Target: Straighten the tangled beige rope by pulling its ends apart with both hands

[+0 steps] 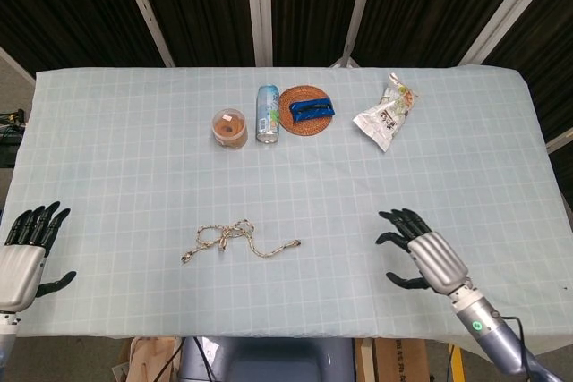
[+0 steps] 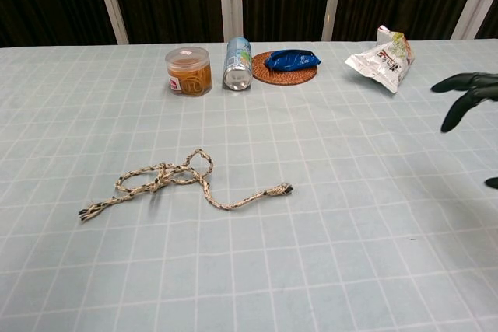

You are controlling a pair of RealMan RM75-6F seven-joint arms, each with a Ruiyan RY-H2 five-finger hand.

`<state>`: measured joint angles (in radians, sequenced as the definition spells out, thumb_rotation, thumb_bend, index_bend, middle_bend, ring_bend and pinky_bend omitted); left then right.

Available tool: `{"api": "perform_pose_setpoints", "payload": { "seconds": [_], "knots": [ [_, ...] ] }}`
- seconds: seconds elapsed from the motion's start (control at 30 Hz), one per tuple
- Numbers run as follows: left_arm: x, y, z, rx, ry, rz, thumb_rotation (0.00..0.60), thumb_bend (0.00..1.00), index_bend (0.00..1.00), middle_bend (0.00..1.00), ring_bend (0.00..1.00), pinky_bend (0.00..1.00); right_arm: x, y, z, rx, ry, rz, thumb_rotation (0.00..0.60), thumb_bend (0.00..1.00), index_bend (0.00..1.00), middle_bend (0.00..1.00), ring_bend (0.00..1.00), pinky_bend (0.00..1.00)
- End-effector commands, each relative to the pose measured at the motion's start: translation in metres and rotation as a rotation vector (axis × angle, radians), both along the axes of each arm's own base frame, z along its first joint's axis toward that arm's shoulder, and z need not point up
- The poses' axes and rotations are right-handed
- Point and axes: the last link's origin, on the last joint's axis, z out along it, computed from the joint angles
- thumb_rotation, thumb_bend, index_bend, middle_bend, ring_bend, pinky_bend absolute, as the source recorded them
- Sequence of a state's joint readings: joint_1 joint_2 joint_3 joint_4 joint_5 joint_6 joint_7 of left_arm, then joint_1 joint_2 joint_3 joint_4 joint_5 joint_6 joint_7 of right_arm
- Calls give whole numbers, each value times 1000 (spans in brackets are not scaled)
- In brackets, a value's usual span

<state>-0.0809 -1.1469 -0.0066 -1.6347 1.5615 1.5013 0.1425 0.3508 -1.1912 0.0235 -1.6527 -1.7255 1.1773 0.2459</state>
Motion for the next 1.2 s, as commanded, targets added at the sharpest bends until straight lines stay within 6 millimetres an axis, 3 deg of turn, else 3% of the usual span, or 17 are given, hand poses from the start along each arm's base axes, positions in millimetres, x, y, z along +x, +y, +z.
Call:
{"api": "perform_pose_setpoints", "payload": {
  "seconds": [0.03, 0.33, 1.2],
  "knots": [
    [0, 0, 0, -1, -1, -2, 600, 48, 0, 0, 0, 0, 16, 0, -27, 62, -10, 25, 600, 262, 400, 128, 0, 0],
    [0, 0, -1, -12, -9, -3, 600, 48, 0, 0, 0, 0, 40, -11, -72, 104, -10, 34, 600, 290, 427, 131, 0, 0],
    [1, 4, -2, -22, -27, -11, 600, 48, 0, 0, 0, 0, 98, -52, -140, 107, -90, -55, 600, 326, 455, 138, 0, 0]
  ]
}}
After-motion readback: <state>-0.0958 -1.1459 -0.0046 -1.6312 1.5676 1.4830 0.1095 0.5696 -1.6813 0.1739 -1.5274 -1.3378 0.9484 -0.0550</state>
